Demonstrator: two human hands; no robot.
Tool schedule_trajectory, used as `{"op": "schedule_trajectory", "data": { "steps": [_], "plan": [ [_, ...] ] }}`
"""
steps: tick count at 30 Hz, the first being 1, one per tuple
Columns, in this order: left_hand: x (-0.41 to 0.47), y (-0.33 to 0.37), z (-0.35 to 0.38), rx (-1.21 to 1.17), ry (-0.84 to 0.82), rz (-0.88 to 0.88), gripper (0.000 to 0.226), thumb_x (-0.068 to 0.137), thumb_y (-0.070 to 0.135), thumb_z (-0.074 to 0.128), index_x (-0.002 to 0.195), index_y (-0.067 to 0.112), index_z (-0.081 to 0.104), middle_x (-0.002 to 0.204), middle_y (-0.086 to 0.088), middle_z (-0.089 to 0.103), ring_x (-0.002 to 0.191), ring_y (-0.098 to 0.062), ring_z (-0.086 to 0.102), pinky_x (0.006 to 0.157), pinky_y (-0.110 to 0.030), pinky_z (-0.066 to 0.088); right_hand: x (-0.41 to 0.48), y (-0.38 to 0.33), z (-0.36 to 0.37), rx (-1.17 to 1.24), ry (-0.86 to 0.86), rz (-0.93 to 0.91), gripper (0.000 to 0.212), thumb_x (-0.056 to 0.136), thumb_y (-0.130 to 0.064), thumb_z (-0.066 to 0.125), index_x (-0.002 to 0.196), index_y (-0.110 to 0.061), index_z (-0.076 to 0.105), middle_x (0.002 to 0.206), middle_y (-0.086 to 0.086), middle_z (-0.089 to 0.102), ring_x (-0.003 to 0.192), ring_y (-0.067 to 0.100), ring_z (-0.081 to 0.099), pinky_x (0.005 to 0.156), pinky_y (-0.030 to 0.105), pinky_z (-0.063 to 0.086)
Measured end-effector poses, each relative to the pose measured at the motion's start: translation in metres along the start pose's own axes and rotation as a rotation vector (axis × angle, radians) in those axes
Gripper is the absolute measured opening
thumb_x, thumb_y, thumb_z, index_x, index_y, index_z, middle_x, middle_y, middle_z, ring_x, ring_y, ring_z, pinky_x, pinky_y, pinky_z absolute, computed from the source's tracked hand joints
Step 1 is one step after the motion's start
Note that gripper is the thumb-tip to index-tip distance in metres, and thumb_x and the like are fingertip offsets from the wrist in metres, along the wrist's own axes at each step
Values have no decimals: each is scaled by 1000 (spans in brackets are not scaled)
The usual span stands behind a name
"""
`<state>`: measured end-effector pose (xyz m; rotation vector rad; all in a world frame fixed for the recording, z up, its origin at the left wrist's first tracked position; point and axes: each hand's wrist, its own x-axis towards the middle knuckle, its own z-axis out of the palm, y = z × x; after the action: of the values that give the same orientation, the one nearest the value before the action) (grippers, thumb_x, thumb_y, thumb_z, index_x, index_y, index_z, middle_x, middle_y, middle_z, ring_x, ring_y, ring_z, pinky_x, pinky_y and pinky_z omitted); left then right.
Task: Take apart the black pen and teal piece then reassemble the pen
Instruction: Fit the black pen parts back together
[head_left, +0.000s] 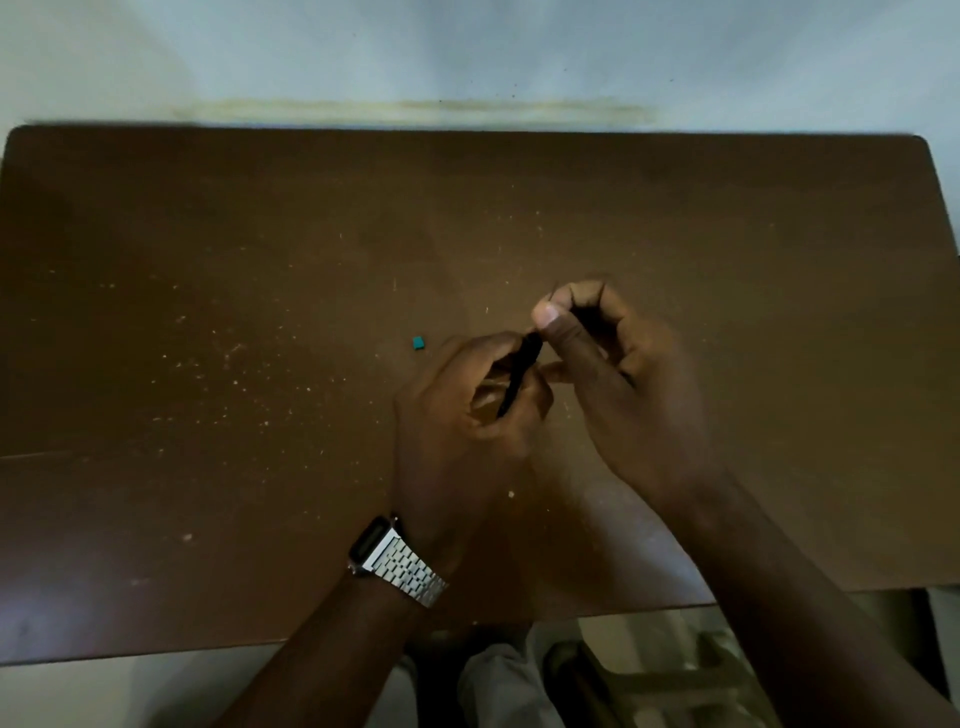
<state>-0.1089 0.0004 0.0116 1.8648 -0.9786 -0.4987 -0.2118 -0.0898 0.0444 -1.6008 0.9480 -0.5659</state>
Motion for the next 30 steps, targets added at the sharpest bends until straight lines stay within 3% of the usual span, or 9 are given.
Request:
{"op": "schedule_trajectory", "data": {
  "steps": [6, 9, 13, 18, 20, 23, 27, 28, 30],
  "plan": [
    [4, -2, 0, 15, 15, 34, 26, 89, 15, 80, 113, 9, 75, 106, -3, 76, 91, -3, 69, 78, -10, 56, -2, 5, -2, -25, 4, -24, 11, 101, -12, 61, 99, -16, 72, 92, -5, 73, 91, 15, 73, 81, 30, 60],
    [3, -5, 1, 4, 18, 37, 26, 89, 16, 80, 114, 10, 75, 108, -2, 76, 93, -3, 70, 78, -14, 58, -2, 8, -4, -3, 27, -14, 13, 99, -11, 65, 100, -21, 73, 93, -4, 76, 93, 14, 74, 84, 31, 62],
    [2, -6, 4, -15, 35, 29, 26, 88, 14, 80, 113, 11, 75, 107, 7, 71, 90, 11, 65, 79, -5, 53, -3, 13, -7, 81, 47, 22, 13, 98, -10, 65, 102, -19, 74, 97, 1, 77, 94, 17, 75, 85, 35, 63],
    [2, -9, 6, -131, 58, -67, 22, 90, 14, 77, 112, 14, 74, 105, 6, 74, 93, 6, 71, 77, -10, 58, -1, 37, -33, 130, 299, 172, 11, 99, -21, 66, 103, -17, 75, 94, 2, 77, 93, 22, 75, 82, 39, 64],
    [1, -10, 5, -157, 51, -104, 22, 92, 15, 76, 113, 16, 74, 103, 9, 72, 95, 5, 71, 75, -10, 57, -1, 54, -45, 30, 379, 277, 9, 97, -21, 68, 100, -21, 76, 90, 0, 77, 91, 22, 75, 82, 37, 64],
    [1, -13, 5, -151, 44, -134, 22, 92, 15, 76, 113, 18, 73, 102, 15, 71, 95, 9, 70, 75, -9, 56, -3, 85, -56, -321, 279, 348, 13, 94, -14, 70, 102, -21, 78, 97, -2, 78, 90, 15, 73, 85, 35, 62],
    [-3, -16, 8, -185, 11, -188, 24, 92, 18, 76, 113, 29, 70, 101, 29, 66, 96, 12, 69, 77, -8, 56, -10, 112, -44, -546, 143, 333, 15, 91, -14, 74, 103, -18, 82, 105, -2, 79, 85, 5, 67, 71, 6, 46],
    [-4, -18, 9, -186, 4, -195, 24, 92, 19, 76, 114, 26, 72, 101, 28, 66, 96, 12, 69, 77, -8, 56, -10, 115, -38, -577, 148, 319, 14, 90, -16, 75, 103, -17, 82, 104, -1, 79, 82, 5, 66, 68, 5, 44],
    [-5, -21, 10, -185, -4, -201, 24, 92, 20, 76, 116, 22, 74, 101, 28, 67, 97, 11, 69, 77, -9, 57, -8, 118, -30, -668, 137, 274, 11, 90, -18, 74, 94, -13, 83, 96, 3, 80, 74, 11, 67, 65, 16, 50]
  ]
}}
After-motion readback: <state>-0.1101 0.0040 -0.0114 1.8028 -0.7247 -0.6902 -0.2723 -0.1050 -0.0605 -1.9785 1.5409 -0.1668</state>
